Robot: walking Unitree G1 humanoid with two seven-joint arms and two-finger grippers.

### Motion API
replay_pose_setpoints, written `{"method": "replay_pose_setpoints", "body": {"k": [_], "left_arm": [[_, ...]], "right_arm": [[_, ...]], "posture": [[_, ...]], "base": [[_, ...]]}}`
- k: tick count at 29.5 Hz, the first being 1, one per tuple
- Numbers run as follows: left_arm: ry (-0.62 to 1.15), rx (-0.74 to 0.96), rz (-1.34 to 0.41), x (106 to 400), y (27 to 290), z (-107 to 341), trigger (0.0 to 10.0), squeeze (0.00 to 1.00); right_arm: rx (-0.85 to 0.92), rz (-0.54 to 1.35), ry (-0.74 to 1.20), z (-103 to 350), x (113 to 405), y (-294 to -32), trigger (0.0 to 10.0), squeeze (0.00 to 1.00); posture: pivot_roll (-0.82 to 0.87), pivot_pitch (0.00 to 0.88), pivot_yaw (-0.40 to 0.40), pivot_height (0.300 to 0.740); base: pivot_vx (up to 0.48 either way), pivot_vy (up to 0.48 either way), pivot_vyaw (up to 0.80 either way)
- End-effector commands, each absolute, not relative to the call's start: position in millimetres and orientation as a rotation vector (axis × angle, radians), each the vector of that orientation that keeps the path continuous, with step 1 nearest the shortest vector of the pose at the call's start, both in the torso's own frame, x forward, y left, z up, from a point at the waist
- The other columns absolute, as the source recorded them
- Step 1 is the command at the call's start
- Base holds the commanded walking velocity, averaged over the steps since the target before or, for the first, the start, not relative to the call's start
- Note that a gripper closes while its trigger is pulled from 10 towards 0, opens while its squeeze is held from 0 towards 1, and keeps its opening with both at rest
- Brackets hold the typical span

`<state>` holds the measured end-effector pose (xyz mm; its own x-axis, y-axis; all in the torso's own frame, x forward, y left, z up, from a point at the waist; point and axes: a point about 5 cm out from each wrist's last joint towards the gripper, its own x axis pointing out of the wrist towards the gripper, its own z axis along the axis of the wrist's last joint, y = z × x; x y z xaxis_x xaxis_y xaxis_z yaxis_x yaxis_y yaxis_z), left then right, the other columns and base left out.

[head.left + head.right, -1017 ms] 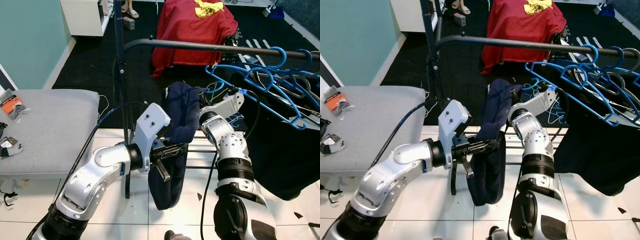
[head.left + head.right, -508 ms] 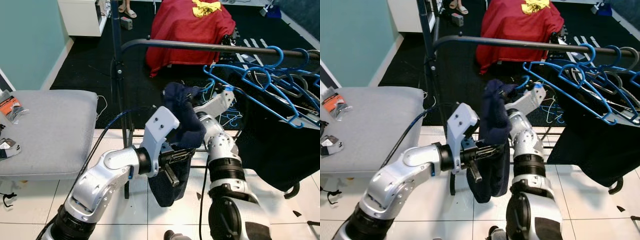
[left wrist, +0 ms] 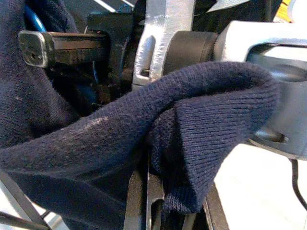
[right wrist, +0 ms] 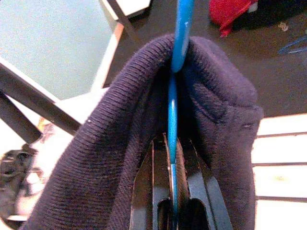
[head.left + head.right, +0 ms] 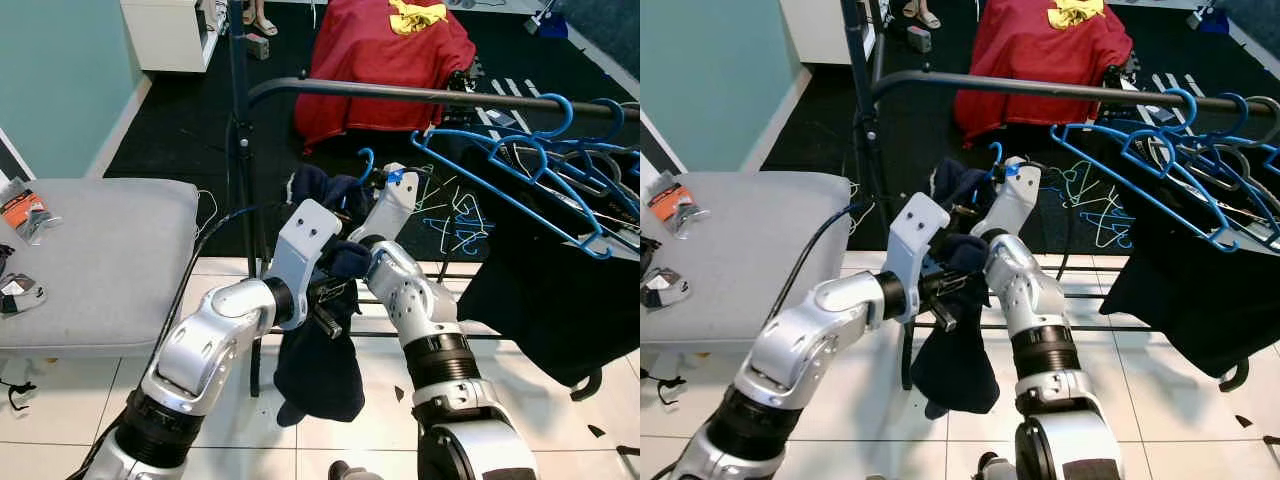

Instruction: Hang hanger

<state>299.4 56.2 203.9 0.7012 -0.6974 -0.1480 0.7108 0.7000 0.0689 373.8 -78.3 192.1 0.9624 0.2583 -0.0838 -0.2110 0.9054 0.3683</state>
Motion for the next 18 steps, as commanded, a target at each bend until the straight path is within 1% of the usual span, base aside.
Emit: {"method": "replay_pose_setpoints", "body": {"k": [1, 5, 13, 15, 18], "left_arm": [[0.087, 0.124, -0.593, 315, 81, 215, 10.0, 0.0], [0.089, 0.096, -0.55, 319, 85, 222, 10.0, 0.0], [0.091, 0.062, -0.543, 320, 85, 227, 10.0, 0.0], [0.049, -0.007, -0.567, 318, 84, 242, 10.0, 0.0], [0.034, -0.03, -0.58, 317, 83, 248, 10.0, 0.0]], "right_arm": [[0.325, 0.263, 0.158, 181, 369, -77, 10.0, 0.0], [0.263, 0.264, 0.19, 170, 363, -78, 10.0, 0.0], [0.242, 0.248, 0.212, 164, 360, -82, 10.0, 0.0], [0.216, 0.222, 0.246, 153, 361, -87, 10.0, 0.0], [0.207, 0.215, 0.252, 150, 361, -88, 10.0, 0.0]], "posture": [[-0.05, 0.155, -0.056, 0.74], [-0.04, 0.157, -0.057, 0.74], [-0.04, 0.163, -0.054, 0.74], [-0.04, 0.169, -0.056, 0.74], [-0.04, 0.169, -0.056, 0.74]], "base": [[0.0, 0.0, 0.0], [0.0, 0.0, 0.0], [0.0, 0.0, 0.0], [0.0, 0.0, 0.0], [0.0, 0.0, 0.0]]}}
